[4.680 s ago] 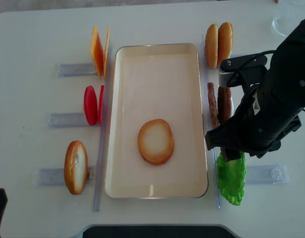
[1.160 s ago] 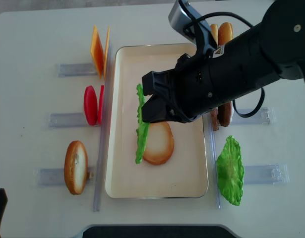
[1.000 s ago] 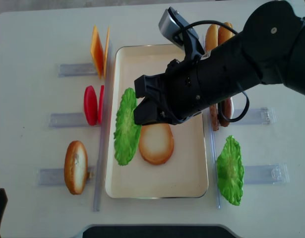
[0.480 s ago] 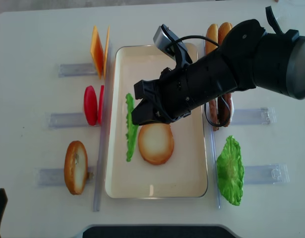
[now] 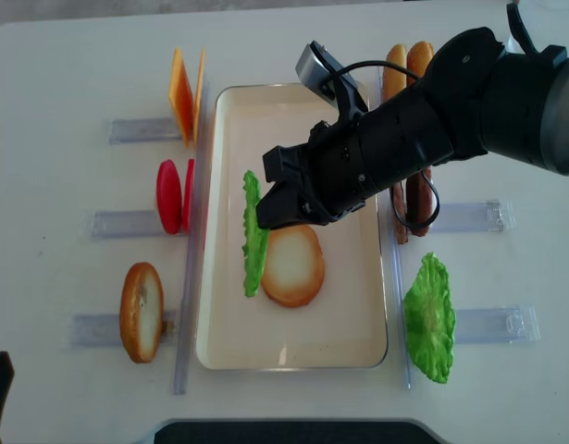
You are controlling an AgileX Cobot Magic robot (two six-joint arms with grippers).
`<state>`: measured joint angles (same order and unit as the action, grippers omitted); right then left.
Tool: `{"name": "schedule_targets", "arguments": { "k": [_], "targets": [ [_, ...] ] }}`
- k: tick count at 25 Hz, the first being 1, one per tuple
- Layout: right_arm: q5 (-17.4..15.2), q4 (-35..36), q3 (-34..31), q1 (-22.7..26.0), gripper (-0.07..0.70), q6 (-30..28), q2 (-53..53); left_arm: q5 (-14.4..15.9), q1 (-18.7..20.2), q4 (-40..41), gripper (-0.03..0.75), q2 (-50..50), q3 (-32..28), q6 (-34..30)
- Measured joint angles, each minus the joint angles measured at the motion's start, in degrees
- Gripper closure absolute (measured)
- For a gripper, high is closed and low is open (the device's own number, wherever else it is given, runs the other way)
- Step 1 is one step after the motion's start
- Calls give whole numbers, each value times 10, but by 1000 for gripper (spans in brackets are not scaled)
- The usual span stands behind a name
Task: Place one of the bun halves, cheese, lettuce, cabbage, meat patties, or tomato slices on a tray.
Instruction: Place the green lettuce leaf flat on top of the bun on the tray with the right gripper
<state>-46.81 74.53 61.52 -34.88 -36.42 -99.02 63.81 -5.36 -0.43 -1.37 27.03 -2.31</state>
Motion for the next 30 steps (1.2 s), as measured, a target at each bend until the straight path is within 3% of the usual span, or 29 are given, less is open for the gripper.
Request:
{"name": "schedule_targets", "arguments": {
  "k": [15,30],
  "targets": [
    [-19,11,0,2,605,-47,-35,0,0,0,201,0,0,0],
    [-49,11,0,35,605,-67,-43,0,0,0,201,0,0,0]
  ]
}}
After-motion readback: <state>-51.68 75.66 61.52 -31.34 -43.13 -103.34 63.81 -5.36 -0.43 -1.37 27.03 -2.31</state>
